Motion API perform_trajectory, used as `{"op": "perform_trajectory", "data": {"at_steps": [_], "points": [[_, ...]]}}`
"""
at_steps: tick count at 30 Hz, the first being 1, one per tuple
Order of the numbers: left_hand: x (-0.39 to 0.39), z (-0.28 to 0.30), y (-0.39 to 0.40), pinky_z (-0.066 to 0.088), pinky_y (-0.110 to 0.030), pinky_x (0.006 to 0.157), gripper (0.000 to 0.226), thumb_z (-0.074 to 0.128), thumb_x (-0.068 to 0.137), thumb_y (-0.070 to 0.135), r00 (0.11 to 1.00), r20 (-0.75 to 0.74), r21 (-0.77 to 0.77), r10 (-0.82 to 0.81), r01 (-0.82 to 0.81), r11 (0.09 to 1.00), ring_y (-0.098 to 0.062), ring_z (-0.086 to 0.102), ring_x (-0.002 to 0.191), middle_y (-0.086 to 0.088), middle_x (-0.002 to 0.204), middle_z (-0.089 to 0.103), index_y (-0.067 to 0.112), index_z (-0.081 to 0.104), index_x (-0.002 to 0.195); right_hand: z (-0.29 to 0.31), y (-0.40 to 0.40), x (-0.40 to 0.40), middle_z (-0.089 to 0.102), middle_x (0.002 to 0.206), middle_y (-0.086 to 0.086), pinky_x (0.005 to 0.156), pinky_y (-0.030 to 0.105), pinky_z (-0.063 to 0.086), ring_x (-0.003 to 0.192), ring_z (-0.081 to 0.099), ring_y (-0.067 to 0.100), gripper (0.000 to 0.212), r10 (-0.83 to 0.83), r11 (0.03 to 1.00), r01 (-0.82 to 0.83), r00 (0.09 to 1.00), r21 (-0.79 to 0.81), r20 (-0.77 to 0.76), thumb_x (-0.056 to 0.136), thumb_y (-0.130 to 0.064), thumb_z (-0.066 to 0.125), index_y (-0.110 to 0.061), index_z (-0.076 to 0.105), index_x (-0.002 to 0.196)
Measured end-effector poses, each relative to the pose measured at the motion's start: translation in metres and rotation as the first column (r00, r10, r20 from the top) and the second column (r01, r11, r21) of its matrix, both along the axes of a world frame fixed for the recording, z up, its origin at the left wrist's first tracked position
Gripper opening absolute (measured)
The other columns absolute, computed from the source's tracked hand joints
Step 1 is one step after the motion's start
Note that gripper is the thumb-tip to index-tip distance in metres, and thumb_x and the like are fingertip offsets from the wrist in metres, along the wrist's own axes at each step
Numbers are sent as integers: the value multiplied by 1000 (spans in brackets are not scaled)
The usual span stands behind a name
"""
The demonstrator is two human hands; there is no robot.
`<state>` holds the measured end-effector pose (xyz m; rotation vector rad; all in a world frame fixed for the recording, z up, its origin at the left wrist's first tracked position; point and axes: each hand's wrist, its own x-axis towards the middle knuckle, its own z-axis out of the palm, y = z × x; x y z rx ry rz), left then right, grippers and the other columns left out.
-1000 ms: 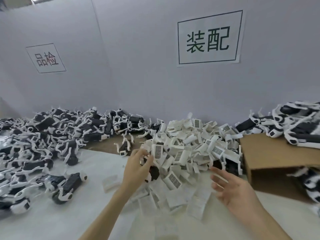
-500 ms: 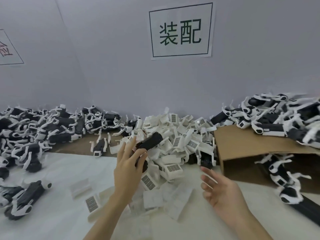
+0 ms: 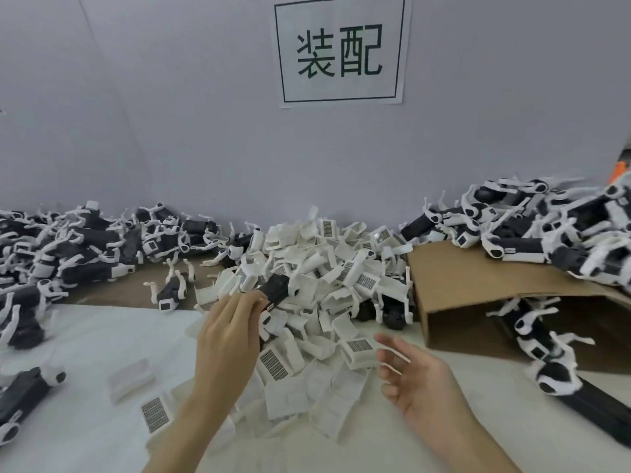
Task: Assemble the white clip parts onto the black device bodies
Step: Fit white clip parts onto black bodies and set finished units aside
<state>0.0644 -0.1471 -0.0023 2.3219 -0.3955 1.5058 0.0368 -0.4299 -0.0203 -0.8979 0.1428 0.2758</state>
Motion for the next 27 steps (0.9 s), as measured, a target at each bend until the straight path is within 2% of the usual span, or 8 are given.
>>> {"op": "perform_trajectory", "data": {"at_steps": [4,7,12,14,18,21,24,27], "points": [[-11,4,-14,50,-34,75,18,59,103,13,998,50,50,-32,30,998,-22,67,80,-1,91,74,4,74,99,4,3,-4,67,83,12,42,25,43,60,61,18,39,-2,999,3,1000,-53,15,81,-25,69,-2,78,112],[-18,7,-26,48,-33,77,19,59,105,15,988,94,86,-121,113,990,-17,65,83,2,96,74,6,74,99,7,6,-8,74,98,16,47,26,47,74,70,22,45,8,993,3,995,-116,95,81,-24,69,-12,74,124],[-31,0,-57,49,-25,80,13,60,105,20,955,65,66,-290,286,956,-12,64,86,6,97,73,13,71,104,12,13,-13,70,130,13,85,45,61,120,69,30,81,58,993,-30,965,-113,254,70,-30,97,-39,60,142],[-36,-4,-67,50,-21,78,15,60,103,20,948,25,-19,-317,317,948,-7,64,87,8,97,74,13,73,103,10,18,-13,68,133,13,84,44,61,117,71,32,91,38,989,-1,969,-151,243,62,-31,102,-33,59,143],[-40,0,-72,55,-16,74,18,64,104,23,928,-78,-290,-364,328,899,0,70,83,14,92,75,10,77,100,4,20,-11,77,103,11,78,40,64,90,78,24,65,-99,901,179,972,-395,215,76,-29,87,-33,61,135],[-42,4,-76,58,-24,68,17,58,103,18,860,-146,-576,-489,328,749,-8,75,83,13,85,77,16,74,98,4,14,-11,78,91,3,92,48,61,81,76,18,65,-52,828,184,966,-530,252,71,-50,83,-38,65,133],[-43,8,-74,59,-30,67,19,55,101,22,795,-164,-684,-585,336,648,-18,74,82,2,86,77,20,73,96,4,9,-9,78,109,9,86,38,62,102,76,25,68,-55,906,153,967,-394,248,72,-53,82,-29,68,134],[-41,7,-70,58,-29,69,23,55,100,28,753,-187,-725,-631,327,606,-18,73,81,-2,86,77,19,75,94,6,6,-9,75,122,15,84,34,61,114,72,30,51,5,968,61,966,-244,259,80,-41,82,-22,74,126]]}}
